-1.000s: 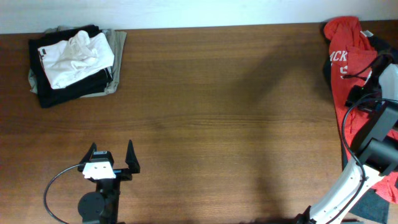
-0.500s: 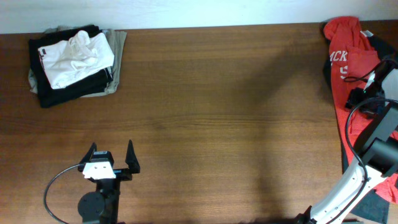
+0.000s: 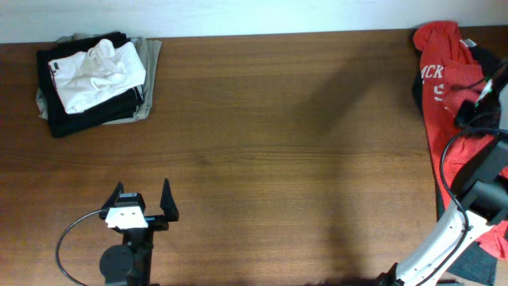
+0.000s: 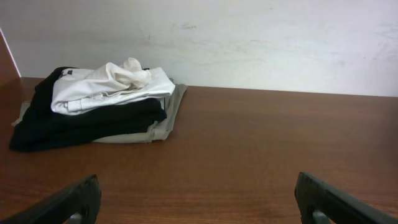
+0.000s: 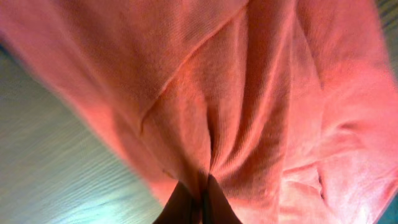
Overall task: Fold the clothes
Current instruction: 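Reach the right gripper to the red t-shirt on the right and grasp it, then drag the red t-shirt with the right gripper to the table center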
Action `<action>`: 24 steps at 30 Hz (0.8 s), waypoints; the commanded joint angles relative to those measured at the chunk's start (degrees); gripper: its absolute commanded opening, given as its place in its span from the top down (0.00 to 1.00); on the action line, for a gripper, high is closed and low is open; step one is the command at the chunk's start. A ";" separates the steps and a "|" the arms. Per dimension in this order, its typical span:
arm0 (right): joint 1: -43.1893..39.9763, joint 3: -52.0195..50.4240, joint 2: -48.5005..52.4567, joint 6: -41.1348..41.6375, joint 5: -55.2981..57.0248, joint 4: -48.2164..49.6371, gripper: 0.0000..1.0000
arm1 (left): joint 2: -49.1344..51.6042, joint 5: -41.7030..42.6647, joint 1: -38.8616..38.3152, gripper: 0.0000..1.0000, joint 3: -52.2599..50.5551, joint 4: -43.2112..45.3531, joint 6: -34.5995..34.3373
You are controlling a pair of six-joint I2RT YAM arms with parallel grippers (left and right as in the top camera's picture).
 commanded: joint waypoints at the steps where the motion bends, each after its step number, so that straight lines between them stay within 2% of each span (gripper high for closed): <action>1: 5.81 12.31 -1.38 1.95 -9.11 -6.19 0.96 | -0.33 -0.22 0.26 0.01 -0.22 -0.28 0.07; 3: 13.79 18.73 -2.49 1.92 -14.40 -8.90 0.96 | -0.33 -0.22 0.26 0.01 -0.22 -0.28 0.04; 6: 24.22 22.40 -2.71 2.08 -16.13 -9.18 0.96 | -0.33 -0.22 0.26 0.01 -0.22 -0.28 0.04; 7: 30.99 22.62 -2.71 3.56 -16.20 -7.96 0.96 | -0.33 -0.22 0.26 0.01 -0.22 -0.28 0.04; 13: 59.93 22.49 -2.01 7.17 -16.13 2.97 0.96 | -0.33 -0.22 0.26 0.01 -0.22 -0.28 0.04; 19: 74.10 22.45 -1.05 7.80 -15.50 6.95 0.94 | -0.33 -0.20 0.26 0.01 -0.22 -0.28 0.04; 20: 75.08 22.45 -1.05 7.78 -15.50 7.37 0.85 | -0.33 -0.22 0.26 0.01 -0.22 -0.28 0.04; 21: 75.45 22.45 -1.05 7.78 -15.08 7.52 0.60 | -0.33 -0.22 0.26 0.01 -0.22 -0.28 0.04; 22: 75.36 22.47 -1.05 7.76 -13.44 7.06 0.18 | -0.33 -0.22 0.26 0.01 -0.22 -0.26 0.04; 23: 74.71 22.51 -1.27 7.78 -10.93 6.23 0.06 | -0.33 -0.22 0.26 0.01 -0.22 -0.28 0.04; 24: 73.50 22.58 -1.73 7.80 -9.18 5.07 0.01 | -0.33 -0.22 0.26 0.01 -0.22 -0.28 0.04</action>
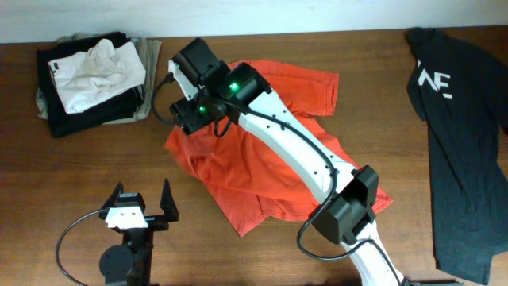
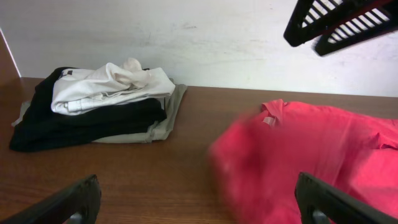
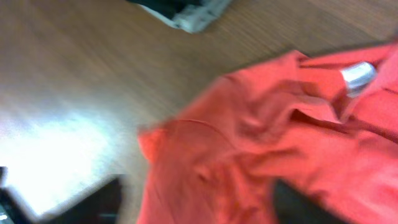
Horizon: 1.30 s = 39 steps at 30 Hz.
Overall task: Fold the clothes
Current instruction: 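Drag the red t-shirt with the right gripper to the table center, then grasp the red t-shirt edges with left and right grippers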
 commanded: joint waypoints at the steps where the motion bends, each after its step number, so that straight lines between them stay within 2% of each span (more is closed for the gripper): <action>1: -3.78 1.20 -1.97 0.72 6.23 -2.67 0.01 | -0.35 -0.20 0.24 0.01 -0.22 -0.28 0.04; 4: -11.65 1.20 -4.96 4.26 6.47 -7.98 0.01 | -0.35 -0.20 0.24 0.01 -0.22 -0.28 0.04; 7: -18.78 1.07 -5.07 4.35 -7.21 -15.08 0.01 | -0.35 -0.20 0.24 0.01 -0.22 -0.28 0.07; 11: -21.22 -2.10 -4.90 3.69 -7.61 -21.99 0.01 | -0.35 -0.20 0.24 0.01 -0.22 -0.28 0.04; 14: -21.22 -7.19 -4.76 5.75 -0.35 -19.43 0.01 | -0.35 -0.20 0.24 0.01 -0.22 -0.28 0.04; 17: -23.37 -12.24 -4.72 19.34 10.67 -15.50 0.01 | -0.35 -0.20 0.24 0.01 -0.22 -0.28 0.07; 20: -27.04 -16.94 -4.72 19.56 10.47 -15.26 0.01 | -0.35 -3.76 0.24 0.01 -0.22 -0.50 0.07; 23: -28.87 -23.63 -4.72 17.33 3.30 -15.15 0.01 | -0.35 -2.12 0.17 0.01 -0.20 2.03 -0.07; 26: -27.50 -26.60 -4.72 17.40 0.70 -13.20 0.01 | -0.35 11.63 0.13 0.01 -0.17 12.44 -0.17; 27: -26.77 -26.58 -5.01 19.19 0.90 -12.11 0.01 | -0.33 14.78 0.13 0.01 0.42 13.09 -0.26; 29: -25.73 -26.58 -5.92 21.14 0.87 -9.99 0.01 | 1.92 15.58 0.13 0.01 3.98 10.40 -1.46; 31: -24.68 -26.58 -6.86 21.11 1.60 -9.20 0.01 | 6.36 15.56 0.17 0.01 9.49 6.60 -0.33; 35: -24.24 -26.58 -10.29 21.53 4.02 -10.95 0.01 | 35.78 17.62 0.17 0.01 35.56 -14.19 9.70; 37: -23.67 -26.58 -15.56 23.19 7.30 -13.57 0.01 | 53.00 23.63 0.17 0.01 50.77 -26.45 10.01; 39: -21.29 -26.58 -21.27 21.84 7.63 -15.15 0.01 | 63.14 23.85 0.17 0.01 58.58 -35.74 9.97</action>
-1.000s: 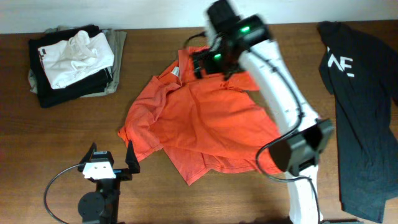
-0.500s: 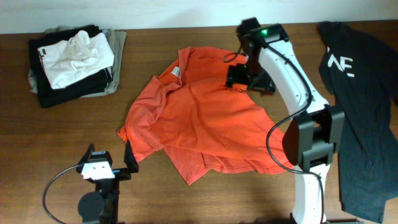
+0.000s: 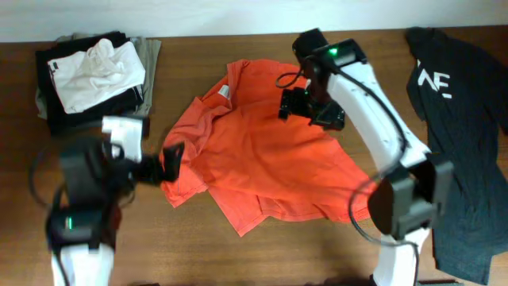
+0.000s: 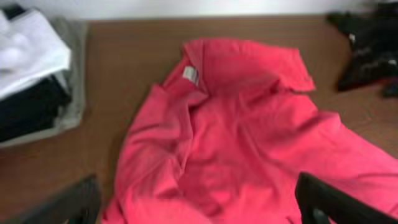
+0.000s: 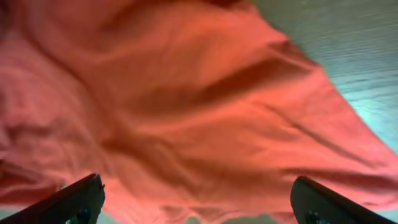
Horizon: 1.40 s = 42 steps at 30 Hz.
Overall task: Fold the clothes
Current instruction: 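Grasp the red t-shirt edges with left and right grippers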
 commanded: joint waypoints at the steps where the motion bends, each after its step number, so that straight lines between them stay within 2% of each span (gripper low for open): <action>1: 4.83 0.13 -10.58 -1.29 2.58 -2.08 0.01 | 15.37 2.49 0.09 0.01 9.97 -11.15 1.25; 3: 8.81 0.13 -13.25 -1.16 3.56 -3.06 0.01 | 22.82 -0.04 0.07 0.01 10.88 -16.44 -3.17; 7: 10.64 0.13 -13.38 2.75 3.52 -3.13 0.01 | 34.93 -1.77 -4.00 0.01 10.88 -22.10 -3.37; 12: 10.67 0.11 -13.38 3.30 3.50 -7.67 0.01 | 38.12 -20.63 -13.03 0.01 10.88 -22.14 -14.88; 20: 13.64 0.11 -13.31 3.32 2.49 -6.32 0.01 | 43.52 -22.29 -16.35 0.01 10.08 -17.31 -18.34; 26: 13.60 0.07 -12.22 3.30 4.17 -6.21 0.01 | 44.98 -22.45 -17.55 0.02 10.08 -16.28 -18.23; 27: 13.81 0.00 -11.67 3.30 3.85 -6.38 0.01 | 44.98 -23.54 -17.53 0.39 10.08 -16.28 -18.27; 28: 14.08 -0.02 -11.32 3.28 3.54 -6.49 0.01 | 44.98 -24.98 -17.49 0.67 10.08 -16.31 -18.27; 30: 15.82 -1.18 -9.86 3.30 0.79 -6.38 0.01 | 44.98 -29.97 -16.90 0.99 10.08 -17.09 -19.89; 33: 19.10 -4.96 -8.79 3.32 -0.02 -4.24 0.01 | 44.98 -30.01 -14.19 0.99 10.08 -17.84 -20.22; 36: 22.38 -14.43 -8.79 5.64 -3.21 2.40 0.01 | 44.96 -29.97 -8.33 0.99 10.84 -19.89 -20.24; 37: 22.88 -19.15 -8.79 8.24 -4.09 6.32 0.01 | 44.96 -29.97 -6.47 0.99 11.43 -20.72 -20.22; 40: 23.76 -31.12 -8.79 8.24 -13.66 20.90 0.01 | 44.96 -29.99 -2.73 0.99 12.35 -21.11 -20.22; 42: 24.52 -34.64 -8.79 8.28 -13.68 23.80 0.01 | 44.96 -29.99 -1.99 0.99 12.35 -20.52 -20.22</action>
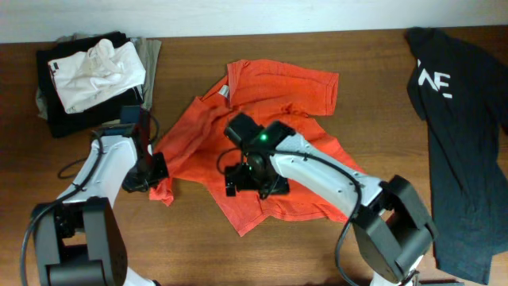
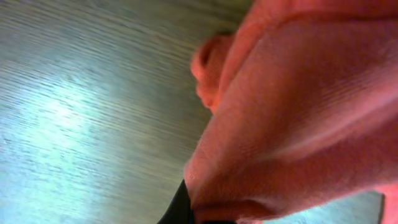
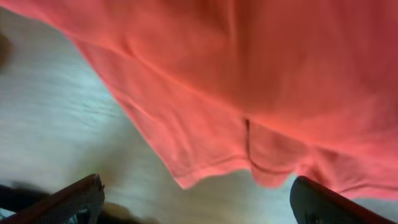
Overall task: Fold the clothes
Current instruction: 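Grasp the red t-shirt edges with left and right grippers, then lift the t-shirt with both grippers, shake and lay it flat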
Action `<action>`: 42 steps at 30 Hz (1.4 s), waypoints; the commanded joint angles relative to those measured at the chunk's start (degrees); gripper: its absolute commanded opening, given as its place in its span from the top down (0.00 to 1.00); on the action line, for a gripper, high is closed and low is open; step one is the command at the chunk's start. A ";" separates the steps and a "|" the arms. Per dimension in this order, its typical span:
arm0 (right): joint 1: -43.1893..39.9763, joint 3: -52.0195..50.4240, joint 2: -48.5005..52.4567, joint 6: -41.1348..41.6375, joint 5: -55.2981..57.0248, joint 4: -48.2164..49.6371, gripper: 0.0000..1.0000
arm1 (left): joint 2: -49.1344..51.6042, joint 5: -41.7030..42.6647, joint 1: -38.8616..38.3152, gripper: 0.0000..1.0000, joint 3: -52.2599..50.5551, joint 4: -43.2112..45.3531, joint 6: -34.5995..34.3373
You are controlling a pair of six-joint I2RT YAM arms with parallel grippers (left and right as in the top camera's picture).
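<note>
A red shirt [image 1: 270, 135] lies crumpled and partly spread on the middle of the brown table [image 1: 357, 56], its collar tag toward the far side. My left gripper [image 1: 156, 171] sits at the shirt's left edge. In the left wrist view the left gripper [image 2: 200, 218] is shut on a fold of the red cloth [image 2: 298, 112]. My right gripper [image 1: 252, 176] hovers over the shirt's lower middle. In the right wrist view the right gripper [image 3: 196, 194] is open, its fingers wide apart, nothing between them, above the hem [image 3: 205, 168] with its side slit.
A stack of folded clothes [image 1: 91, 75], white on black on grey, sits at the far left corner. A black T-shirt [image 1: 460, 127] with white print lies along the right edge of the table. Bare wood shows in front of the red shirt.
My left gripper was open beside the shirt's left edge; it is now shut on that edge. My right gripper has moved from the shirt's far right part to its lower middle, still open.
The red shirt lay on the pile at the right with my right gripper shut on it, the left parked open at the front. Then the shirt lay mid-table with the right gripper open over it. Then both grippers were open at the shirt; now the left holds its left edge.
</note>
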 commanded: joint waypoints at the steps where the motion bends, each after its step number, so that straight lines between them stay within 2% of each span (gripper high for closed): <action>1: 1.60 -3.87 -0.48 1.99 -3.23 2.25 0.00 | 0.17 -0.81 0.85 0.99 1.22 0.79 -0.81; 7: 8.81 -10.36 0.63 14.71 -3.23 11.04 0.11 | 0.17 -0.79 0.83 0.99 1.22 1.64 -0.81; 8: 9.27 -10.36 1.03 15.17 -3.13 11.06 0.11 | 0.17 -0.79 0.83 0.99 1.22 1.64 -0.81; 10: 9.42 -10.40 2.32 15.19 -1.29 11.06 0.18 | 0.17 -0.74 0.83 0.99 1.22 1.68 -0.81; 13: 9.53 -10.49 5.66 15.58 -3.34 11.06 0.18 | 0.17 -0.33 0.83 0.99 1.22 1.81 -0.81; 15: 9.35 -10.49 7.26 15.58 -4.55 11.45 0.23 | 0.17 -0.31 0.83 0.99 1.22 1.81 -0.81; 16: 9.33 -10.47 7.52 15.58 -4.59 11.58 0.29 | 0.17 -0.33 0.83 0.99 1.22 1.84 -0.81; 19: 9.33 -10.45 7.52 15.58 -4.55 11.63 0.56 | 0.17 -0.28 0.83 0.99 1.22 2.08 -0.81; 22: 9.22 -10.40 7.52 15.89 -4.50 11.58 0.90 | 0.17 -0.15 0.83 0.99 1.22 2.21 -0.81; 23: 8.79 -9.99 7.52 16.00 -4.31 10.78 0.96 | 0.17 -0.15 0.83 0.99 1.22 2.27 -0.81; 27: 5.35 -1.38 4.90 16.06 9.31 -5.64 0.96 | 0.17 -0.17 0.83 0.99 2.73 -0.37 -0.81; 30: 1.64 9.79 -1.90 16.61 21.59 -18.62 0.96 | -1.68 -0.26 0.83 0.99 12.50 -10.29 -1.29; 33: -0.72 21.64 -9.49 16.24 29.55 -28.06 0.96 | -7.91 -0.37 0.83 0.99 22.71 -16.04 -2.10; 38: -4.22 43.45 -23.10 3.13 31.74 -33.55 0.96 | -20.28 -0.42 0.83 0.99 46.64 -27.34 -2.10; 42: -8.63 60.83 -27.87 -2.95 31.04 -38.18 0.96 | -24.79 -0.39 0.83 0.99 64.11 -35.19 -2.08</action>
